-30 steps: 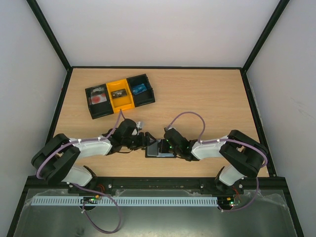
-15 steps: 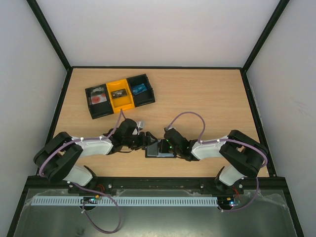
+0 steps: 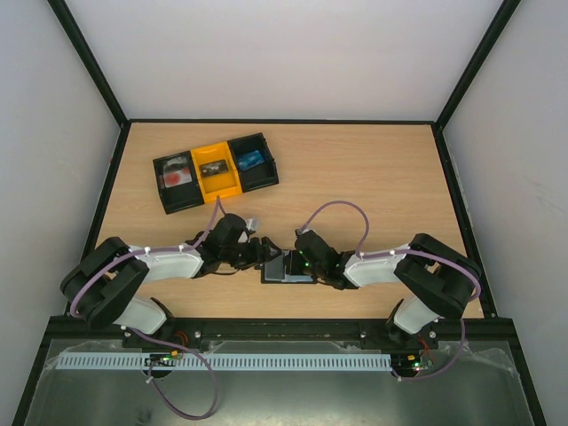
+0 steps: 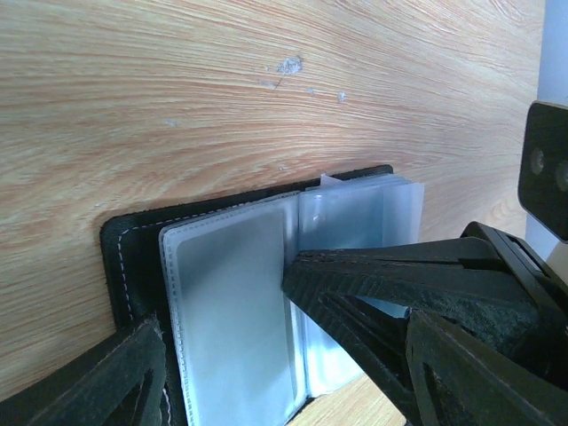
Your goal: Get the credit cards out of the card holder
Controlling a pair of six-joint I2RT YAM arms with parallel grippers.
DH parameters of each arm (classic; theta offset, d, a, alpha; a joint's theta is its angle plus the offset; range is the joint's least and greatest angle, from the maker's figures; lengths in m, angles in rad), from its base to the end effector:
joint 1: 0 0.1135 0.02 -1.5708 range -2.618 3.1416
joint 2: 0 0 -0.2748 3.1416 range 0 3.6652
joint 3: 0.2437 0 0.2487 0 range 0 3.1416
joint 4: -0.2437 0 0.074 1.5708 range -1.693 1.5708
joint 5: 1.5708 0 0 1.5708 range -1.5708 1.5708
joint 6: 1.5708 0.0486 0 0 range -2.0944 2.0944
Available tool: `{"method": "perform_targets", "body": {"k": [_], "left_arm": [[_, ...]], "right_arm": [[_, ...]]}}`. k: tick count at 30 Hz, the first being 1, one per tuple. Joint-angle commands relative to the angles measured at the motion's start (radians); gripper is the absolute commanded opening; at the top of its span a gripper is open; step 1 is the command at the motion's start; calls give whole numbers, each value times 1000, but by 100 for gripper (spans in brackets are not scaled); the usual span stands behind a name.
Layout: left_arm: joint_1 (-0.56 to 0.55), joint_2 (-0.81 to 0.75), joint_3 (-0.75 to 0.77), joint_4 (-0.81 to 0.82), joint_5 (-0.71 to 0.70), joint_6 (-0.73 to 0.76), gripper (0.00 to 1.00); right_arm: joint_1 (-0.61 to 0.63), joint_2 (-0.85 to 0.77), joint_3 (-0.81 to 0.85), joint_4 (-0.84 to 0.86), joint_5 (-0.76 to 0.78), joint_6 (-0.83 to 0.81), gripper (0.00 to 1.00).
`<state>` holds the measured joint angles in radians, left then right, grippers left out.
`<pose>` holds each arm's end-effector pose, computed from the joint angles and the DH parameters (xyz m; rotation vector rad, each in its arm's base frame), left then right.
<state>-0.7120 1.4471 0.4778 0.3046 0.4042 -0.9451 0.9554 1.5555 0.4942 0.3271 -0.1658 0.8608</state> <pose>0.1886 -0.1880 0.1480 -0.0434 2.5331 -1.2536 0.1530 0.2303 0.1251 -0.2155 2.5528 1.0281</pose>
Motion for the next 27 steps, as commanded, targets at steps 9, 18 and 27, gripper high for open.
{"method": "perform_targets", "body": {"k": [9, 18, 27], "left_arm": [[8, 8, 6, 13, 10, 3, 76], [7, 12, -8, 77, 59, -25, 76], [-2, -28, -11, 90, 74, -47, 76]], "right_arm": [[3, 45, -29, -82, 12, -2, 2], [3, 48, -28, -79, 8, -2, 2], [3, 48, -31, -72, 4, -5, 2]]}}
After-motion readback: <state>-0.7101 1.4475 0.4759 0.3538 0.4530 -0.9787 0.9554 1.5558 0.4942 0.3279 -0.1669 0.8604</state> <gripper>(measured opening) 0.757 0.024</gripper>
